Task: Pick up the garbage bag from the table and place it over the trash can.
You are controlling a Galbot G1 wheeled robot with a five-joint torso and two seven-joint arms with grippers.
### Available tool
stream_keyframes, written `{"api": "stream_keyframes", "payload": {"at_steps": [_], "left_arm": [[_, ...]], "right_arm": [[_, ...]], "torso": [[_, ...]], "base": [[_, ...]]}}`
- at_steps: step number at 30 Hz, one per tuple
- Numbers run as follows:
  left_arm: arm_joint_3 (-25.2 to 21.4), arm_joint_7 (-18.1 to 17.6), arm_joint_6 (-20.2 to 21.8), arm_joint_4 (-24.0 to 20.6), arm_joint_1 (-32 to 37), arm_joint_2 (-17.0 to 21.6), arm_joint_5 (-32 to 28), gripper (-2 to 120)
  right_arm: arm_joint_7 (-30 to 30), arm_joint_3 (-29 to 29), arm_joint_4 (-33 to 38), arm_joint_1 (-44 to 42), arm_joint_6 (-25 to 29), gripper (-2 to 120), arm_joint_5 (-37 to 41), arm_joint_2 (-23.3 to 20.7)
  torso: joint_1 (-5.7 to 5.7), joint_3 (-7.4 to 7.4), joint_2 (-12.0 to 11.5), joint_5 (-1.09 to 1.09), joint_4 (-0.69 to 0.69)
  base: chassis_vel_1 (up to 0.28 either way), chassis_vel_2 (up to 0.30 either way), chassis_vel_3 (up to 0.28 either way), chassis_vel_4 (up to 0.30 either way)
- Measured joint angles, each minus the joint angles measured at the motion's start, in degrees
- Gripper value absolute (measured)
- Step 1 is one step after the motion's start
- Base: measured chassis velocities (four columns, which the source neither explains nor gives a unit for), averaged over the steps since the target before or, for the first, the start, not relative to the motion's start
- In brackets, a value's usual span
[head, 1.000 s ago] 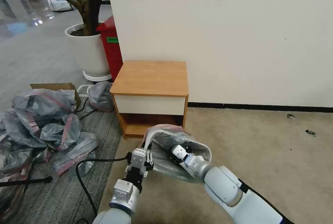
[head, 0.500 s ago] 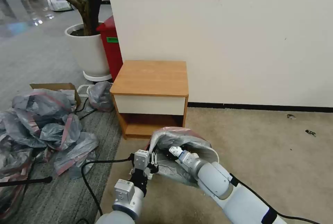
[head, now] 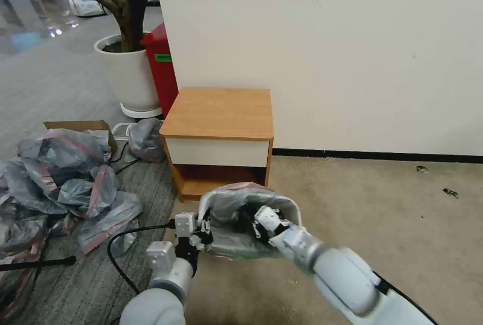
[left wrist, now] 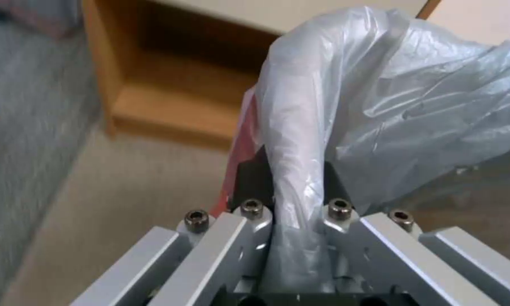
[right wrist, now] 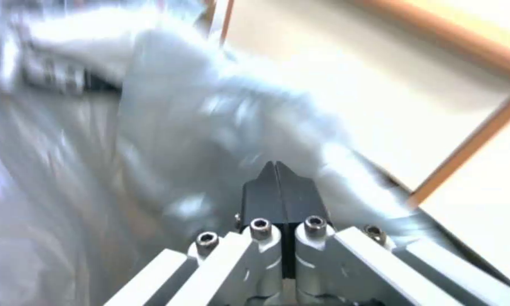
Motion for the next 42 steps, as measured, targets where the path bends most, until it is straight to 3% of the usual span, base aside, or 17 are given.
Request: {"api": "stream_keyframes", "payload": {"at_steps": [4, 6, 10, 14, 16, 18, 33, 42], "left_arm": [[-1.6, -1.3, 3.6, 0.3, -0.4, 0.3, -4.1, 5], [-2.4, -1.5, 5.5, 1.1, -0.5, 0.7, -5.6, 5], [-2.8, -1.4, 6.7, 1.7, -0.7, 0.9, -6.6, 5], [-3.5, -1.0, 7.8, 3.5, -0.7, 1.3, -9.0, 5], [-3.6, -0.9, 7.8, 3.6, -0.6, 1.3, -9.2, 5], [-3.8, 0.0, 8.0, 4.2, -0.4, 1.4, -9.8, 5], [-3.6, 4.0, 7.6, 7.3, -0.3, 1.3, -9.0, 6], [-3.3, 4.2, 7.0, 7.8, -0.1, 1.1, -7.6, 40]], "right_arm": [[1.6, 5.5, 2.5, -4.6, 5.2, 0, 4.1, 2.8], [2.2, 9.9, 2.3, -8.0, 12.4, 7, 5.8, 9.1], [2.3, 11.6, 1.0, -10.4, 17.4, 14, 6.5, 13.7], [0.3, 14.3, -2.5, -14.2, 21.5, 35, 5.9, 19.5], [0.2, 14.5, -2.9, -14.4, 21.8, 36, 5.9, 19.8], [-0.5, 15.5, -4.4, -14.6, 22.8, 50, 6.0, 20.4], [-3.5, 16.2, -5.8, -14.1, 22.8, 98, 6.3, 21.4], [-3.6, 15.5, -6.1, -13.7, 22.6, 100, 6.2, 21.7]], "torso": [[0.0, 0.0, 0.0, 0.01, 0.01], [0.0, 0.0, 0.0, 0.01, 0.0], [0.0, 0.0, 0.0, 0.01, 0.01], [0.0, 0.0, 0.0, 0.0, 0.01], [0.0, 0.0, 0.0, 0.01, 0.0], [0.0, 0.01, 0.0, 0.01, 0.01], [0.0, 0.0, 0.0, 0.01, 0.01], [0.0, 0.01, 0.0, 0.02, 0.01]], "base": [[0.0, 0.0, 0.0, 0.0], [0.0, 0.0, 0.0, 0.0], [0.0, 0.0, 0.0, 0.0], [0.0, 0.0, 0.0, 0.0], [0.0, 0.0, 0.0, 0.0], [0.0, 0.0, 0.0, 0.0], [0.0, 0.0, 0.0, 0.0], [0.0, 0.0, 0.0, 0.0]]}}
